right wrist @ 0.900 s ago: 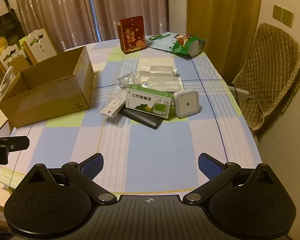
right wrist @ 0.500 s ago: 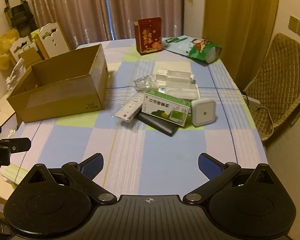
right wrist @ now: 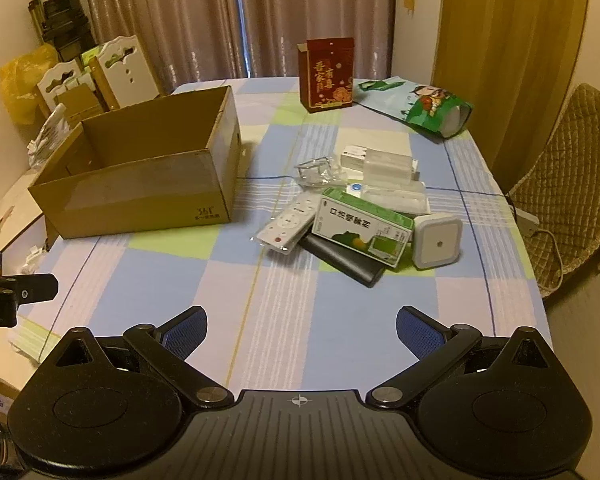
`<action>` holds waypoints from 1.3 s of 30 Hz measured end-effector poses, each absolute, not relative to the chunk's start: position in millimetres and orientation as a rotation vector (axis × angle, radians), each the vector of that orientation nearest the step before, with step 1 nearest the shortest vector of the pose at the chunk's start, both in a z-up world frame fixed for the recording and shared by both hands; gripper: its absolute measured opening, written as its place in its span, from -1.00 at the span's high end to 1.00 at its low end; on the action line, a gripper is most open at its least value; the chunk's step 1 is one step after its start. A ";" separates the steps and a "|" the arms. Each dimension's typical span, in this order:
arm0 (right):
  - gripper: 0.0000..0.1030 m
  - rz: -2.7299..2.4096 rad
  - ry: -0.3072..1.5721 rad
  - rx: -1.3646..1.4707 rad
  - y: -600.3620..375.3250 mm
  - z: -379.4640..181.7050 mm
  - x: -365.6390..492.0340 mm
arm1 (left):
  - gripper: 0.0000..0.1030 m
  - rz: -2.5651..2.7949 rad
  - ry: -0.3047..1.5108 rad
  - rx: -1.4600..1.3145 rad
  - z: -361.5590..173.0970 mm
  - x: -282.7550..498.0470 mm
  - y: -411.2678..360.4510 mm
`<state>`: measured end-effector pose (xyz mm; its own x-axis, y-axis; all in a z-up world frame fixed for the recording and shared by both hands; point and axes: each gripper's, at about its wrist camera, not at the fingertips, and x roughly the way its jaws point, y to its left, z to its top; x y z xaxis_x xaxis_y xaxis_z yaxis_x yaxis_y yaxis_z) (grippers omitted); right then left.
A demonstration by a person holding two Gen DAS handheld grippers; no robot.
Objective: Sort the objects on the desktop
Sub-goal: 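Move both tools toward the cluster of items on the table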
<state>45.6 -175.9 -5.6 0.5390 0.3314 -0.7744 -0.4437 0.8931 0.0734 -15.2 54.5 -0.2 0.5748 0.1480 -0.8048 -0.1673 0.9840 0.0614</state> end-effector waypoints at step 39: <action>-1.00 0.501 0.922 -0.139 -186.2 -19.1 72.9 | -0.99 0.124 0.987 -0.080 -16.3 10.3 54.3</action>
<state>72.9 -186.2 -19.1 0.4989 0.3542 -0.7910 -0.4706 0.8771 0.0960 10.3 54.3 -16.4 0.5449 0.0687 -0.8357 -0.1409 0.9900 -0.0105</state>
